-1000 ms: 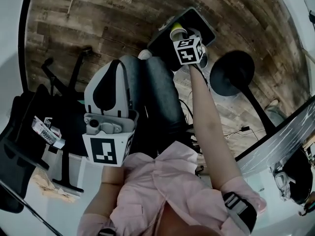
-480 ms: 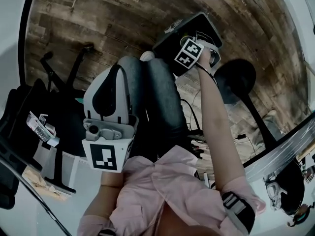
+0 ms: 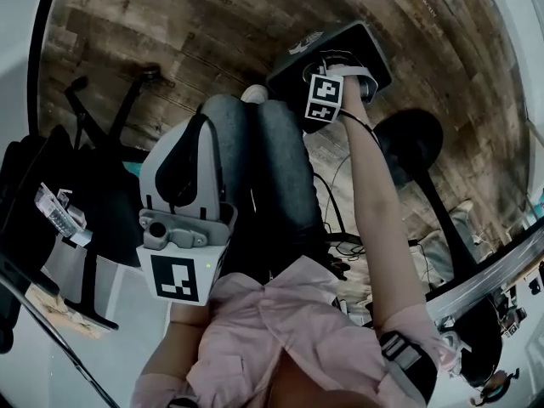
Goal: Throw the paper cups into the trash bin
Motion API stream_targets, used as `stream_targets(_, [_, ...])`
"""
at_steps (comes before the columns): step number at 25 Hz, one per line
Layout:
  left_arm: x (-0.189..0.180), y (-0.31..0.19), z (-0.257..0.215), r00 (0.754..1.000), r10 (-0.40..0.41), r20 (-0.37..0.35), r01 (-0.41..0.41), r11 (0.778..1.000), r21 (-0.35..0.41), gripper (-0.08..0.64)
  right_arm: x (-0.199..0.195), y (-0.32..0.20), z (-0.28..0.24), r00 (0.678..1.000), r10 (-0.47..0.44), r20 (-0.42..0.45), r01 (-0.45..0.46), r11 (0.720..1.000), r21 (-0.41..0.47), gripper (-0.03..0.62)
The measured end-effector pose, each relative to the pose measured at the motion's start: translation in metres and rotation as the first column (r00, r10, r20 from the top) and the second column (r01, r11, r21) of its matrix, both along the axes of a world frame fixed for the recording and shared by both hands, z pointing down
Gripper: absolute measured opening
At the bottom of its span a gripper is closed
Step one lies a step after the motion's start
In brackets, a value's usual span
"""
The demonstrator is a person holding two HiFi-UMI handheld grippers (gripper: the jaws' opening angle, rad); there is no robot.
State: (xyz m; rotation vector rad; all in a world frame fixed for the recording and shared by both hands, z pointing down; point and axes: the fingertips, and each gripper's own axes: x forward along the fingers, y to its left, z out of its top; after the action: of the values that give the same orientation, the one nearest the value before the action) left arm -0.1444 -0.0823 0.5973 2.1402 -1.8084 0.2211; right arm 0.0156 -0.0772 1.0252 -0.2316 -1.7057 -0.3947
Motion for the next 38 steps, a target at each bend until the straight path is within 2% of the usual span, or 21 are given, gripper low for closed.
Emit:
stream_targets(5, [-0.004,0.001,0.007,0.999,-0.007,0.040,0.007,1.000,0.006,0.014,-0.003,0.007,0.031,0.985,-0.164,-0.061,0.167,0.985,0.037,0.040])
stream_targets(10, [-0.001,0.000,0.015,0.998,0.008,0.058,-0.008,1.000,0.007,0.014,-0.002,0.010,0.052,0.986,-0.151,-0.066,0.153,0.988,0.029,0.045])
stream_targets(13, [0.001,0.000,0.016,0.998,0.014,0.057,-0.015,1.000,0.005,0.014,-0.002,0.013,0.055,0.990,-0.128,-0.064,0.130,0.991,0.019,0.119])
stream_targets(17, [0.007,-0.004,0.007,0.998,0.029,0.054,-0.029,1.000,0.009,0.014,-0.003,0.015,0.048,0.997,-0.065,-0.048,0.064,0.998,-0.020,0.169])
stream_targets(20, [0.008,-0.007,-0.001,0.998,0.040,0.058,-0.041,0.999,0.014,0.014,-0.002,0.007,0.041,0.999,-0.010,-0.047,0.009,1.000,-0.030,0.172])
stream_targets(23, [0.008,-0.010,-0.012,0.998,0.046,0.051,-0.046,0.999,0.009,0.014,0.001,-0.001,0.023,0.995,0.083,-0.046,-0.085,0.996,-0.034,0.170])
stream_targets(24, [0.009,-0.010,-0.018,0.998,0.049,0.047,-0.049,0.999,0.005,0.015,0.001,-0.004,0.014,0.991,0.129,-0.036,-0.130,0.991,-0.026,0.164])
stream_targets(26, [0.009,-0.009,-0.032,0.997,0.059,0.041,-0.059,0.998,-0.004,0.014,0.001,-0.010,-0.010,0.968,0.251,0.002,-0.251,0.968,-0.003,0.075])
stream_targets(28, [0.009,-0.012,-0.051,0.997,0.066,0.035,-0.066,0.998,-0.007,0.015,0.003,-0.017,-0.041,0.914,0.402,0.058,-0.404,0.915,0.011,0.042])
stream_targets(29, [0.009,-0.015,-0.062,0.997,0.068,0.032,-0.068,0.998,-0.006,0.015,0.004,-0.023,-0.059,0.869,0.486,0.095,-0.490,0.872,0.014,0.037])
stream_targets(30, [0.010,-0.017,-0.073,0.997,0.070,0.028,-0.069,0.998,-0.004,0.014,0.005,-0.028,-0.077,0.809,0.571,0.136,-0.578,0.816,0.009,0.035])
stream_targets(32, [0.011,-0.021,-0.097,0.997,0.076,0.022,-0.076,0.997,0.002,0.014,0.007,-0.039,-0.116,0.665,0.715,0.214,-0.728,0.685,-0.023,0.034])
stream_targets(34, [0.012,-0.025,-0.121,0.996,0.086,0.016,-0.087,0.996,0.011,0.014,0.010,-0.048,-0.155,0.533,0.798,0.283,-0.821,0.568,-0.055,0.031])
stream_targets(35, [0.013,-0.027,-0.131,0.996,0.092,0.013,-0.092,0.996,0.016,0.014,0.010,-0.053,-0.175,0.479,0.818,0.318,-0.850,0.523,-0.067,0.031])
stream_targets(38, [0.013,-0.033,-0.161,0.995,0.104,0.001,-0.104,0.994,0.027,0.014,0.016,-0.067,-0.233,0.341,0.845,0.413,-0.907,0.412,-0.094,0.031])
